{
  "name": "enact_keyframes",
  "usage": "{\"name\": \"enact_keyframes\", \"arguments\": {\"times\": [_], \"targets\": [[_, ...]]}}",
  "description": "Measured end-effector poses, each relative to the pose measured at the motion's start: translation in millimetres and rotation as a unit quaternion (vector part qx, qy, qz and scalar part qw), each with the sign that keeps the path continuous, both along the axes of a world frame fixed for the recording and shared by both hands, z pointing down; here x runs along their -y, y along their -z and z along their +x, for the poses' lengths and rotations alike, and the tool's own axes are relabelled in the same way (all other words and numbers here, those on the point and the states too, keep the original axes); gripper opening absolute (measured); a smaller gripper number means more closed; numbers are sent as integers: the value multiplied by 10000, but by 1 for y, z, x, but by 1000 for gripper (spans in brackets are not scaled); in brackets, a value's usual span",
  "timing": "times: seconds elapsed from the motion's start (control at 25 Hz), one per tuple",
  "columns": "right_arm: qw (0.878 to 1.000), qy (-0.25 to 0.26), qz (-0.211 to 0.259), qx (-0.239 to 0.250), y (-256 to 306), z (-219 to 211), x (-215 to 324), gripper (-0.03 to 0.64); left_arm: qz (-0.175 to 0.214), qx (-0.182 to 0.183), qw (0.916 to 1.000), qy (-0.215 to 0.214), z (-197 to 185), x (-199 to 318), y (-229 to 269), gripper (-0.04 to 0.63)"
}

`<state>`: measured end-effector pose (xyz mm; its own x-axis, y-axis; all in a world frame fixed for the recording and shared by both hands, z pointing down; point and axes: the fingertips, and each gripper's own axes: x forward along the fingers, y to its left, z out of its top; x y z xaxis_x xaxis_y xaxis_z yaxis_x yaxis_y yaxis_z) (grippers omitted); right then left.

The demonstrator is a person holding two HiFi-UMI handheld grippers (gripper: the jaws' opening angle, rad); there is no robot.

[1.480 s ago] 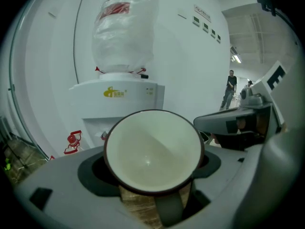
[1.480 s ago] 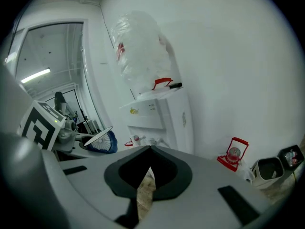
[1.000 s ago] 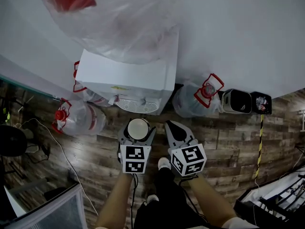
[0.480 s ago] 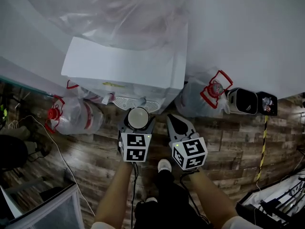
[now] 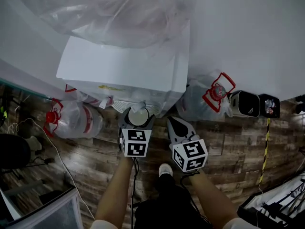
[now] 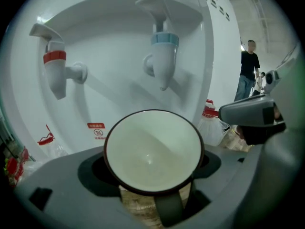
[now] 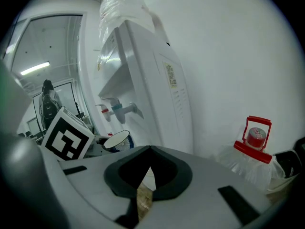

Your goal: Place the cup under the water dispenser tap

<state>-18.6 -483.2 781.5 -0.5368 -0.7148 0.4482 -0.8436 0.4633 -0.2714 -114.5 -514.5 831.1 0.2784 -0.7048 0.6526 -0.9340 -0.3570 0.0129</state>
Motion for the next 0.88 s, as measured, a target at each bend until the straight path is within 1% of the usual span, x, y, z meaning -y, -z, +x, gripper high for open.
{"name": "enact_keyframes", "arguments": {"times": [0.12,0.32,0.48,0.88], "targets": [[10000,-2,-37,9,-6,2,1,21,-70,8,10000,-39,2,4,-9,446],[10000,-35,-72,-17,-15,8,4,21,-75,59,9999,-69,5,10,-19,445],[9999,-42,-99,-6,-21,7,5,21,-88,164,9997,-150,7,13,-26,446],[9999,-65,-142,-18,-29,11,6,21,-134,239,9996,-120,2,23,-37,446]]}}
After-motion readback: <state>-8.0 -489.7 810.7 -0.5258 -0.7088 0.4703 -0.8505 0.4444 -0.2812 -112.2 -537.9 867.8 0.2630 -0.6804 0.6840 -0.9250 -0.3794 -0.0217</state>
